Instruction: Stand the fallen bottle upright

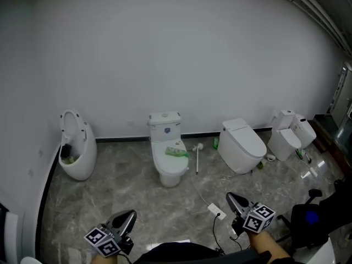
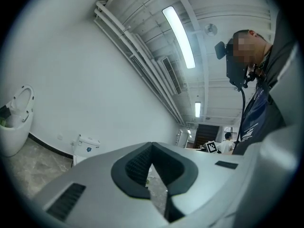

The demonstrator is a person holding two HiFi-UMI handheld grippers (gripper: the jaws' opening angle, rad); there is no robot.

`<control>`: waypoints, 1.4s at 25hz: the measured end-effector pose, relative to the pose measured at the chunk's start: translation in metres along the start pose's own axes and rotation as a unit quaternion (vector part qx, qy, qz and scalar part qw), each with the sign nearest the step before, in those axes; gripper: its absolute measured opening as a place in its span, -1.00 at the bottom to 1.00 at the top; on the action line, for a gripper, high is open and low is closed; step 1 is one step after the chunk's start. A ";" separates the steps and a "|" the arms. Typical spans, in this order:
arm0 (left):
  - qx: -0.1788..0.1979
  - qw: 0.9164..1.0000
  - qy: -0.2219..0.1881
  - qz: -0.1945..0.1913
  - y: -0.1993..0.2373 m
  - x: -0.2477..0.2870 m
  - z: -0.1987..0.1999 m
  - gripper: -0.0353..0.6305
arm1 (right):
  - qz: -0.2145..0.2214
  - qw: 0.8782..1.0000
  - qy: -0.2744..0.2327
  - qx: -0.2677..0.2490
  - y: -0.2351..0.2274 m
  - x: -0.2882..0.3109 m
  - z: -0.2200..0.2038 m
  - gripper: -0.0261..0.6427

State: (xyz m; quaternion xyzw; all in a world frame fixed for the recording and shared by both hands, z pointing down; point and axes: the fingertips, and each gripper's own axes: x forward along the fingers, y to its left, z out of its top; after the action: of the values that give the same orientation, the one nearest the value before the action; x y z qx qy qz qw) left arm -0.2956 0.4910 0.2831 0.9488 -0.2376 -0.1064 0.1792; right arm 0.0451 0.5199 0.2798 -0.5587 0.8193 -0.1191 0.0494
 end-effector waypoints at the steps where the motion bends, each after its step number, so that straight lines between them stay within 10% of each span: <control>1: -0.002 1.000 -0.002 0.002 0.014 0.001 0.005 -0.83 | 0.000 1.000 0.003 -0.001 0.001 0.013 -0.001 -0.89; 13: -0.024 0.999 -0.004 0.047 0.133 0.054 0.018 -0.82 | 0.028 0.999 0.034 0.012 -0.059 0.154 -0.010 -0.89; 23: -0.014 0.991 -0.016 0.130 0.212 0.209 0.030 -0.83 | 0.115 0.992 0.059 -0.006 -0.210 0.297 0.020 -0.89; 35: -0.021 0.994 -0.002 0.109 0.281 0.401 0.041 -0.82 | 0.136 0.989 0.062 -0.018 -0.356 0.408 0.066 -0.89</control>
State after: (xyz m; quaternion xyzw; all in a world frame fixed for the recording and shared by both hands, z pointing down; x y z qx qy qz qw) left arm -0.0765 0.0516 0.3090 0.9130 -0.3375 -0.0928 0.2094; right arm 0.2294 0.0090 0.3264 -0.4341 0.8914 -0.1306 0.0043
